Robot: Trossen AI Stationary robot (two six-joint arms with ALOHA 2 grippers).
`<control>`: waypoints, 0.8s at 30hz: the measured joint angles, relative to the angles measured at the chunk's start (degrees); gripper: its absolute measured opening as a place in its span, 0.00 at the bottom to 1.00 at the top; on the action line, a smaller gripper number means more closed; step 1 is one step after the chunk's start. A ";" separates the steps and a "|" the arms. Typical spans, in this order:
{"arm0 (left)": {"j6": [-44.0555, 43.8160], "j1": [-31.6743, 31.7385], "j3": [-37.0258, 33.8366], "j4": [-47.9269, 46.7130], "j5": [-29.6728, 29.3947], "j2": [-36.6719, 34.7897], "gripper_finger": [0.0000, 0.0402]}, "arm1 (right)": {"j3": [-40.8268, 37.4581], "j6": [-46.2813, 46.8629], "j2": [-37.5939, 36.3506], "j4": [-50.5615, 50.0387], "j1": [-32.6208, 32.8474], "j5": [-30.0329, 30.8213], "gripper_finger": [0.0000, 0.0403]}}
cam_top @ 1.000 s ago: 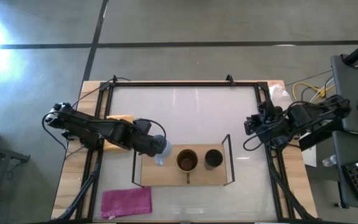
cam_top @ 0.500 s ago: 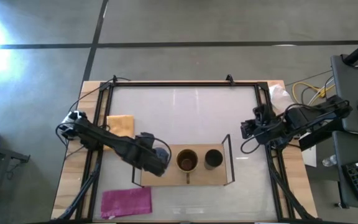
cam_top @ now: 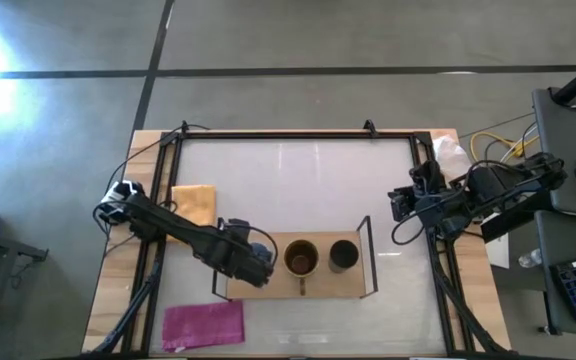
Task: Stack small to large cups/mugs on shelf
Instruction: Put the blue mug on the shelf
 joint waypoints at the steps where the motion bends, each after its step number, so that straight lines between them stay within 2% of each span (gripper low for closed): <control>1: -0.29 0.00 -0.79 0.90 0.24 0.00 0.00 | 0.02 -0.04 0.00 0.00 0.00 0.00 0.27; 16: -1.39 -0.39 -8.27 9.54 0.72 -0.20 0.00 | -0.74 0.38 -0.07 0.39 0.00 -0.68 0.26; 24: -2.87 -0.31 -10.68 9.37 0.90 -0.71 0.00 | -0.75 0.62 -0.07 0.53 0.00 -1.09 0.27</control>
